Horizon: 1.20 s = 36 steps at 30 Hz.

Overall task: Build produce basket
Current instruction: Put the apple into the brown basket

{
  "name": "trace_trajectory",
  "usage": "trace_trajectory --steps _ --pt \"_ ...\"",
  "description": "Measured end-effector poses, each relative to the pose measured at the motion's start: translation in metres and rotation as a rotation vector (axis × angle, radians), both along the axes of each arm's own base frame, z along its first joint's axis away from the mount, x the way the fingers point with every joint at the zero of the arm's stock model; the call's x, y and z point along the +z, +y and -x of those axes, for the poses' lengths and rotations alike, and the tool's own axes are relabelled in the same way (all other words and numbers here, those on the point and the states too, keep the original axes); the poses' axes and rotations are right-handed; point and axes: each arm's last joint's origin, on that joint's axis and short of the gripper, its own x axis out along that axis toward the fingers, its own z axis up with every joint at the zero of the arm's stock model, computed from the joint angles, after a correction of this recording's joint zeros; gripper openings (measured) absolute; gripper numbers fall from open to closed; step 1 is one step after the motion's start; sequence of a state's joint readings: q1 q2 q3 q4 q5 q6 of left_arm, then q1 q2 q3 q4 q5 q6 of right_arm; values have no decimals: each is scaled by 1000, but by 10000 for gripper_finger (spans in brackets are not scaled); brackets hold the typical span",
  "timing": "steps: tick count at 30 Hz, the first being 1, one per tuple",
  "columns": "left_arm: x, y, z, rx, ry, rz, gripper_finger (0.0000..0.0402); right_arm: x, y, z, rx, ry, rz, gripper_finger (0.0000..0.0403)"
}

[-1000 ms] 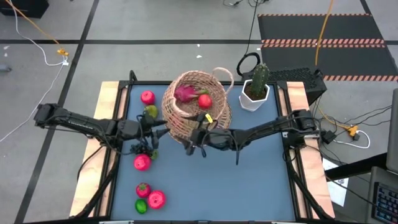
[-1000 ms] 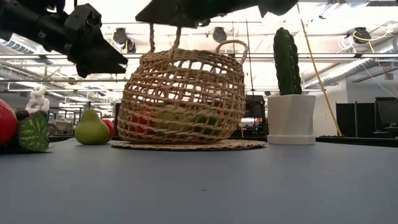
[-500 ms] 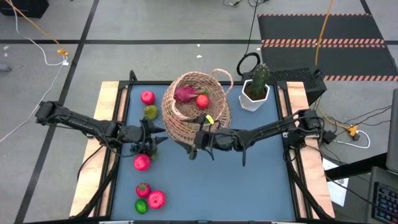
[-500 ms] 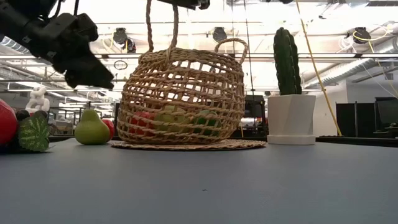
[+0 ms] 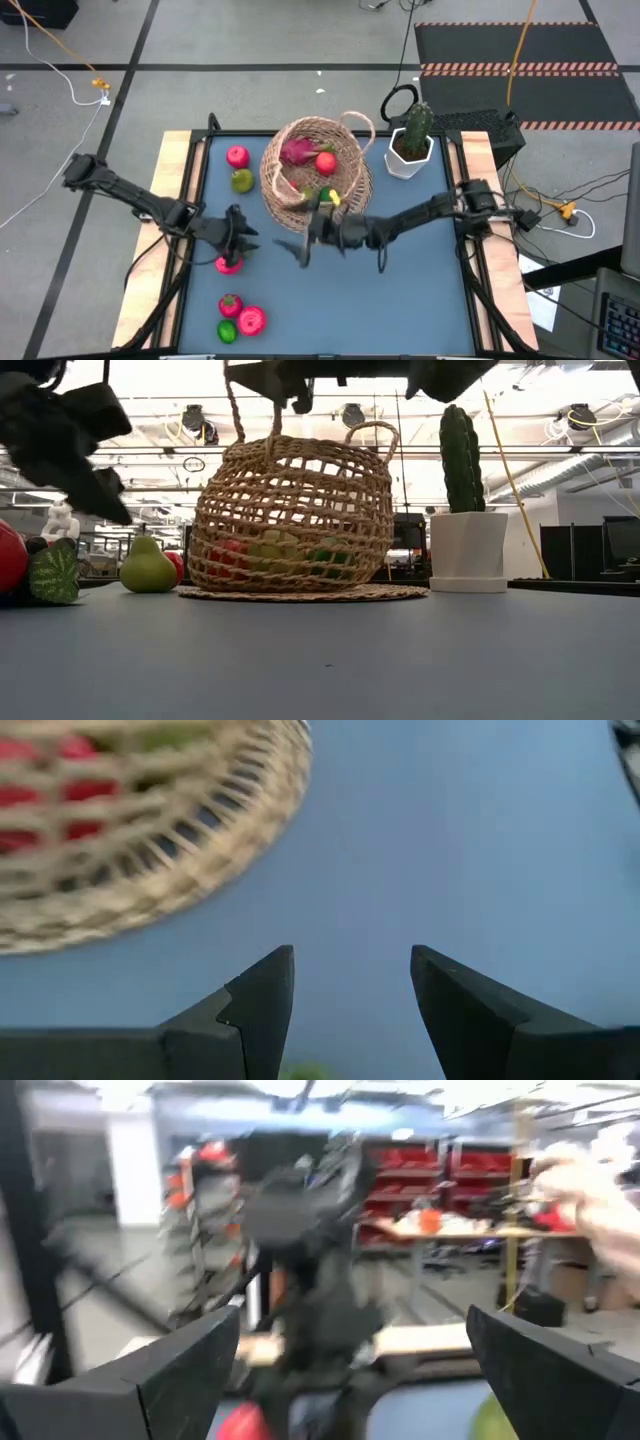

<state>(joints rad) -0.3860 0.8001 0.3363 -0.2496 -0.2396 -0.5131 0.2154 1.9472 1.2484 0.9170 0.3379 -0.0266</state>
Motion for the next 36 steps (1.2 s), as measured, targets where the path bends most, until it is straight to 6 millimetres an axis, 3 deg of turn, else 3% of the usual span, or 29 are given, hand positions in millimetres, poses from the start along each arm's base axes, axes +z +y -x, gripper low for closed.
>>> trace_trajectory --steps 5,7,11,17,21,24,31,36 --pt "0 -10 3 -90 0 14 205 -38 51 -6 114 71 38 384" --pt "2 -14 3 -122 -27 6 205 -47 68 -13 134 94 141 384" --pt "6 -17 2 -162 -78 -8 205 -39 86 -26 81 174 333 384" --pt "11 -22 0 -262 -125 10 205 -22 96 -42 285 220 95 384" --pt "12 -29 3 -386 -100 122 205 -21 99 -56 315 209 11 384" --pt "11 -36 7 -443 -89 146 205 -35 110 -66 322 218 -30 384" --pt "15 -50 14 -495 -139 121 204 -93 149 -83 339 261 -82 384" --pt "18 -63 18 -492 -179 176 204 -104 175 -89 339 142 -47 384"
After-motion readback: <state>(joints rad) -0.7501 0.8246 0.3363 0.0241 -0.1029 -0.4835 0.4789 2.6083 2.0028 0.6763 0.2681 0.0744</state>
